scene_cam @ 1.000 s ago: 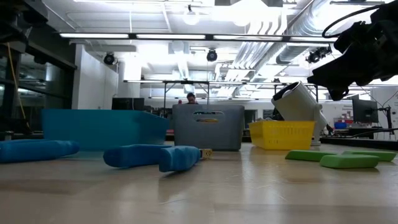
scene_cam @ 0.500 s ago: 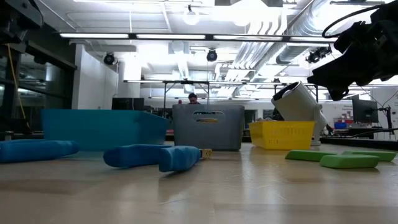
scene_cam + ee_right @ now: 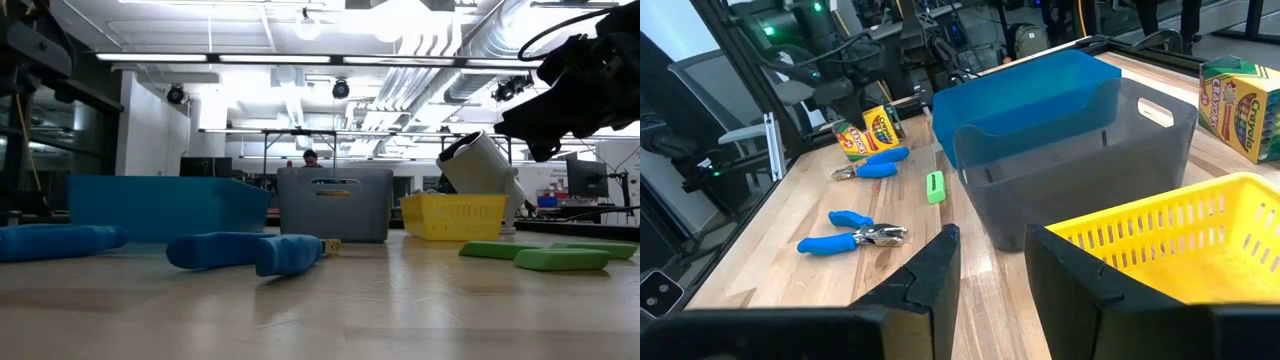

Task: Pick & Place School Supplies
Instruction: Put the crayon box into the blue bin

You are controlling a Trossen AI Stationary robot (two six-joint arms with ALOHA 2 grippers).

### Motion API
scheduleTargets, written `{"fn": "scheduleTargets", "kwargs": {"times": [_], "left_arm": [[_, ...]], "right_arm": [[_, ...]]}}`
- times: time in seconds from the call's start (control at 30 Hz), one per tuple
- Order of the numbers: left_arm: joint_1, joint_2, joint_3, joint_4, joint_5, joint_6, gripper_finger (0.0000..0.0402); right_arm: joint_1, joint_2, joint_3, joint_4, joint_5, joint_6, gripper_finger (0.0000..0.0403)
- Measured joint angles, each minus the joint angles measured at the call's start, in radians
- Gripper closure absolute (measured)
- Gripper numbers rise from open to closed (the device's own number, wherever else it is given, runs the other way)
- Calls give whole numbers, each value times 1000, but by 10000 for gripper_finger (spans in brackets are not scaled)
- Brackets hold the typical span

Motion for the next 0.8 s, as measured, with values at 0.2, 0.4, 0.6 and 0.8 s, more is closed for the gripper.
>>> {"fn": "scheduleTargets", "kwargs": {"times": [0.2, 0.4, 0.6, 0.8], "left_arm": [[0, 6, 0, 0, 38, -27, 201], [0, 6, 0, 0, 39, -30, 221], [0, 5, 0, 0, 39, -30, 276], [0, 5, 0, 0, 39, -30, 296]], "right_arm": [[0, 0, 0, 0, 0, 0, 297], [0, 0, 0, 0, 0, 0, 297], [0, 0, 0, 0, 0, 0, 297], [0, 0, 0, 0, 0, 0, 297]]}}
